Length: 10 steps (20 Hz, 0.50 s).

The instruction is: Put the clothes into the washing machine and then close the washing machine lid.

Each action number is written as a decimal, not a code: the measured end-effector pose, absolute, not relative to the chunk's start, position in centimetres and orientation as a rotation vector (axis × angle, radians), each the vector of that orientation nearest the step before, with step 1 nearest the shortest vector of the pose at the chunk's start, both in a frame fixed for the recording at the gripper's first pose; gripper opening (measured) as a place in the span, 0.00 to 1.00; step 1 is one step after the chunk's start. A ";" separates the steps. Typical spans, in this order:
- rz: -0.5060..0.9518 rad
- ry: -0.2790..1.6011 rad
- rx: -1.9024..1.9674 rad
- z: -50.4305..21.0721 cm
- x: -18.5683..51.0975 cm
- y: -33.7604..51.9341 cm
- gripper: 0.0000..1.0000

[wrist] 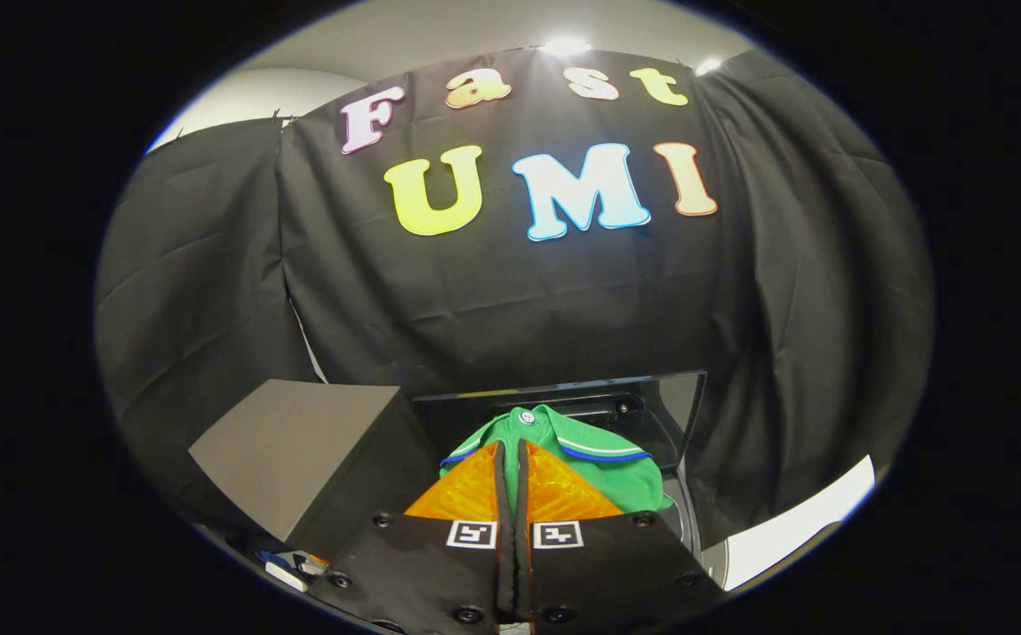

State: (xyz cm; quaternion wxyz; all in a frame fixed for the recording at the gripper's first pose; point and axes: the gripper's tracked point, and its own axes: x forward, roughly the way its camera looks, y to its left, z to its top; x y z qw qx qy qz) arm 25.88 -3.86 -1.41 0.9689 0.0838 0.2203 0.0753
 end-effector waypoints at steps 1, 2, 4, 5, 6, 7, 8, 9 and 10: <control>0.146 0.453 0.170 -2.0 26.1 -4.2 0.01; 0.142 0.458 0.171 -2.4 26.1 -4.5 0.01; 0.139 0.469 0.176 -3.6 26.2 -4.9 0.01; 0.139 0.474 0.177 -4.2 26.4 -5.0 0.01; 0.139 0.480 0.176 -4.7 26.5 -5.1 0.01; 0.140 0.486 0.174 -5.3 26.6 -5.2 0.01; 0.141 0.488 0.172 -5.8 26.6 -5.1 0.01; 0.142 0.493 0.169 -6.3 26.7 -5.1 0.01; 0.142 0.497 0.163 -6.8 26.8 -5.1 0.01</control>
